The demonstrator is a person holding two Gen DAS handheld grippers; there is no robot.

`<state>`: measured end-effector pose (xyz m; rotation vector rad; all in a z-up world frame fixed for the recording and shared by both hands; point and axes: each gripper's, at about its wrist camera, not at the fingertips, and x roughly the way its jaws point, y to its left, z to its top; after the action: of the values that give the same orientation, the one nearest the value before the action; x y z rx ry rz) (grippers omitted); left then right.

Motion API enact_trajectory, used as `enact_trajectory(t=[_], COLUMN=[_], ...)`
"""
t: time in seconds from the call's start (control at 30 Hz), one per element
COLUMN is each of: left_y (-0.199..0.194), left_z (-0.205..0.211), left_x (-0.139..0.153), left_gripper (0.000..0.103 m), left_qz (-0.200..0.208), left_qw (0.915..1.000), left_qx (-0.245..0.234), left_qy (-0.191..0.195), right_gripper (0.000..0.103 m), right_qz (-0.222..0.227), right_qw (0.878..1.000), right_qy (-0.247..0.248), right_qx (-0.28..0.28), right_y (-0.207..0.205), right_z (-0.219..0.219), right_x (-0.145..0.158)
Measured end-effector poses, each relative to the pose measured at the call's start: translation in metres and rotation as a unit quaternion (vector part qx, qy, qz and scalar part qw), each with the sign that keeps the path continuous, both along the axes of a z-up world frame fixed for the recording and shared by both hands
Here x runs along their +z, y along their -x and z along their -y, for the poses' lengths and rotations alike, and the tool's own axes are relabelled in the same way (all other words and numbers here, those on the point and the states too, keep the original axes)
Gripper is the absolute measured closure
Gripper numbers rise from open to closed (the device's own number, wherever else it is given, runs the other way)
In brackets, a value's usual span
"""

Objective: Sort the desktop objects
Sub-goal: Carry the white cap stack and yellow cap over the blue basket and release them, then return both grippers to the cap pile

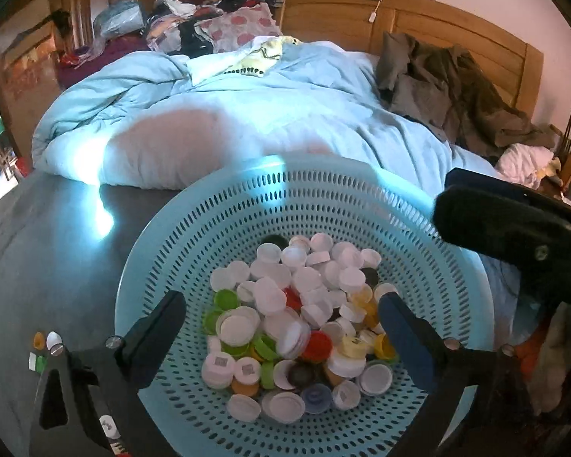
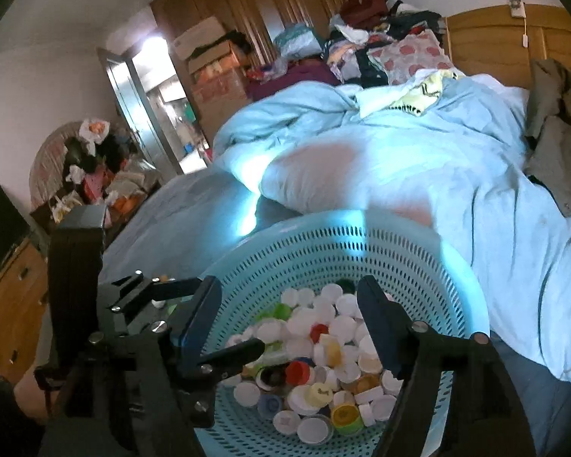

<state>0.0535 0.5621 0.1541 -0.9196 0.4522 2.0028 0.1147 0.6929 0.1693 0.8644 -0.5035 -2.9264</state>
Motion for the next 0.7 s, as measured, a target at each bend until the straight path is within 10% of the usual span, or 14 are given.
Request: enact_trajectory(t=[0.2,0.43,0.7], left_y=[-0.004,-0.022,-0.014], left_z=[0.032,0.173,0.379], left_x=[0.011,0.013,-0.044], left_gripper=[0.000,0.000,0.000], left_qz=[-0.015,-0.054,-0.036], left_qw=[0.9997,0.9910,0.9382], left_qx=[0.018,0.115,0.344], left_qy=[-0.009,-0.042,0.005], right_gripper=[0.025,0.022,0.012], right_qz=[0.000,0.047,0.107], right_qw=[1.000,0.995,0.968], right_qy=[-0.011,-0.026,-0.084], right_qx=[0.011,0.085,0.210], right_y=[-0.010,-0.030,-0.020], right_z=[0.024,0.095,0.220], right_x=[0.003,-0.038,-0.101])
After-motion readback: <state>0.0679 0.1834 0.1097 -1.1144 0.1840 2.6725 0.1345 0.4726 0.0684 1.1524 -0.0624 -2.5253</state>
